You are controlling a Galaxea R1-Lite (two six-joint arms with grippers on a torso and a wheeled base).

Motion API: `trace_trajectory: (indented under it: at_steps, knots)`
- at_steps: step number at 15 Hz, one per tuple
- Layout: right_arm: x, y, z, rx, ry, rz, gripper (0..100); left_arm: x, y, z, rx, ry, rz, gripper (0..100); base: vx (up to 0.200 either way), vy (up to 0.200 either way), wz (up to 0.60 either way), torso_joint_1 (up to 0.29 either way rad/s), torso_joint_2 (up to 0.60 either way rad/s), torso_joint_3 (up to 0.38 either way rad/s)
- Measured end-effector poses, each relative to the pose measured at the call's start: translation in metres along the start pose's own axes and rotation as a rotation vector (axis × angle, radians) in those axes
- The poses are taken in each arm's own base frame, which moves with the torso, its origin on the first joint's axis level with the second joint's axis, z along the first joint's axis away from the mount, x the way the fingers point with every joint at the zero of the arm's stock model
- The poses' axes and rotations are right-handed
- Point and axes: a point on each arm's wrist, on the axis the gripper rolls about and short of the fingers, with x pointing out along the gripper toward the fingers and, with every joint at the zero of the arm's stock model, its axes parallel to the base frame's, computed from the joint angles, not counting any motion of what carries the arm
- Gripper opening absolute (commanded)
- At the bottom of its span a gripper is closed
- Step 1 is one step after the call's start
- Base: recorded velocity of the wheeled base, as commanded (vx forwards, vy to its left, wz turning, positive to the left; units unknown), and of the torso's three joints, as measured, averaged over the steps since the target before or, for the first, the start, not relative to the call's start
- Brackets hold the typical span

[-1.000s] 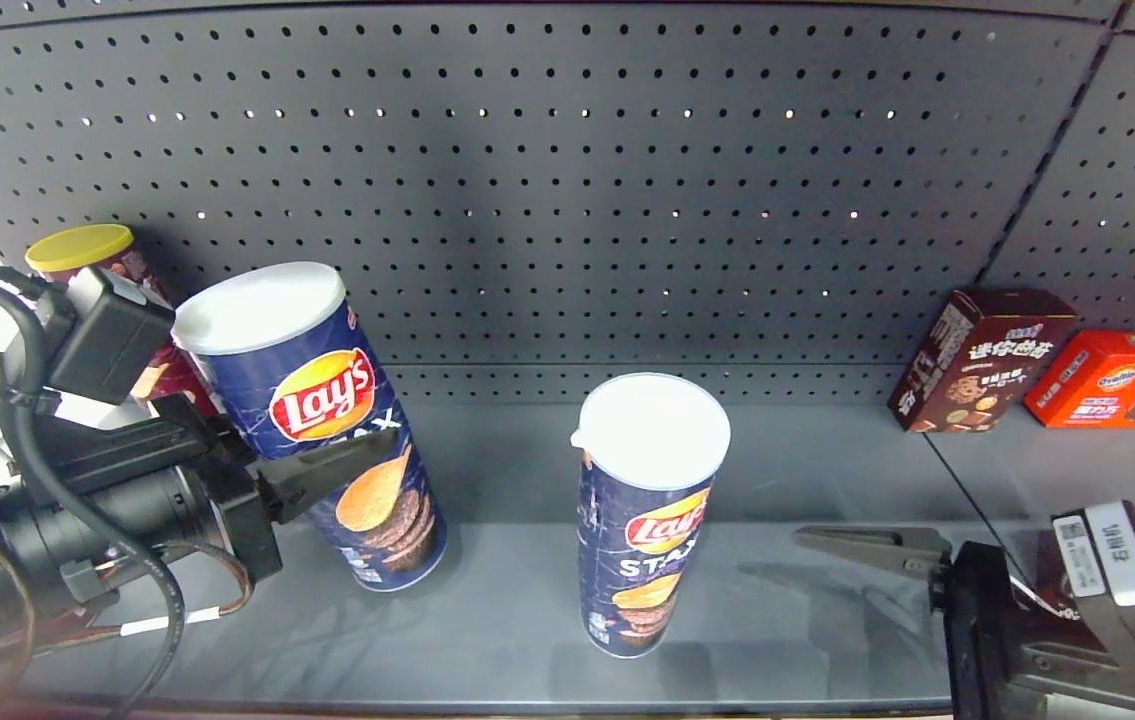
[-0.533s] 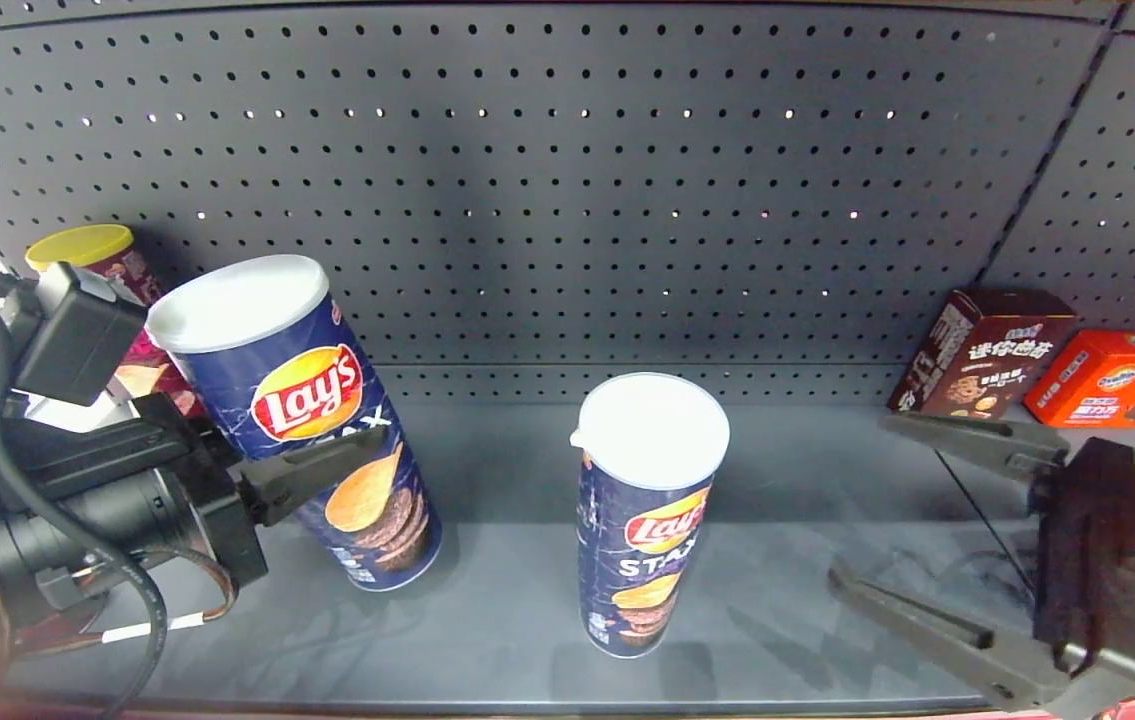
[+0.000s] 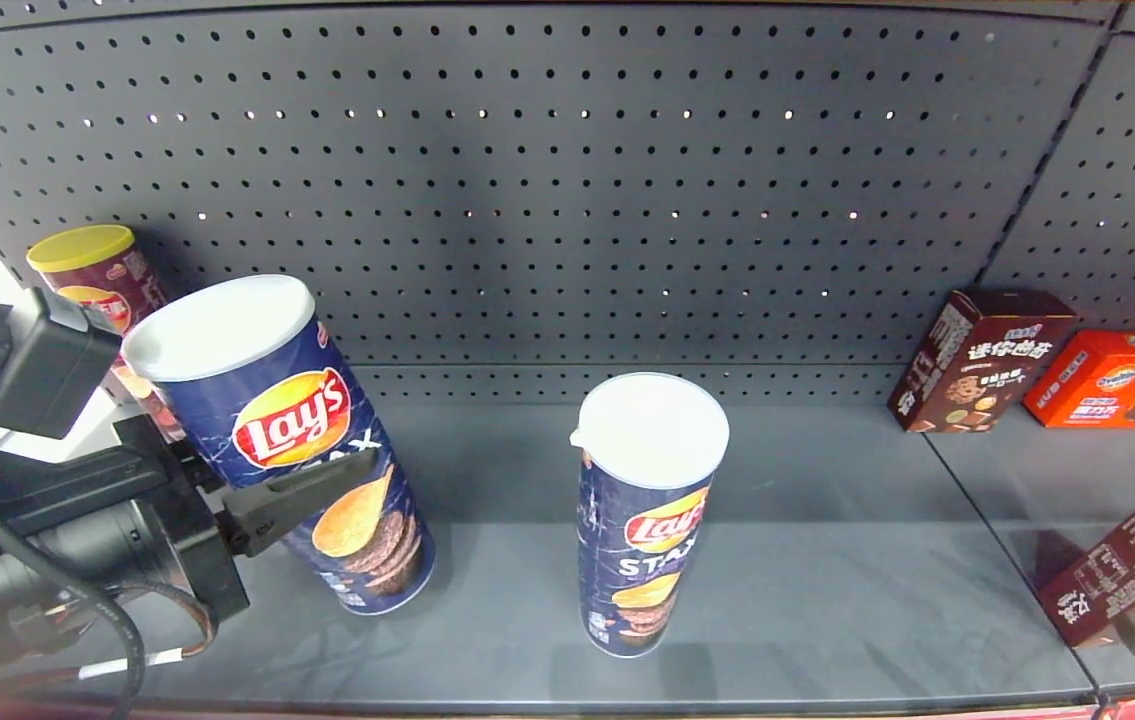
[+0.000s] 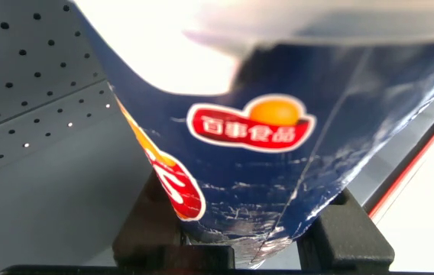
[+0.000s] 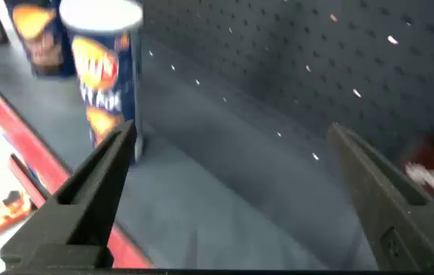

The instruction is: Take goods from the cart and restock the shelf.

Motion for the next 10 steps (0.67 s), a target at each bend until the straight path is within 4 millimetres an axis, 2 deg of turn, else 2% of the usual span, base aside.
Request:
trace_trajectory:
  at_steps: [6,10]
  knots:
    - [-0.065,0.015,-0.05,0.005,0.119,0.0,100,-0.001,-0.001,0.001,0.002,-0.005,-0.003,0,0.0,0.0,0.0,0.0,0.0,0.0]
    - [-0.082,0.026,-0.082,0.08,0.132,-0.078,100,-0.001,-0.001,0.001,0.002,-0.006,-0.006,0,0.0,0.0,0.0,0.0,0.0,0.0]
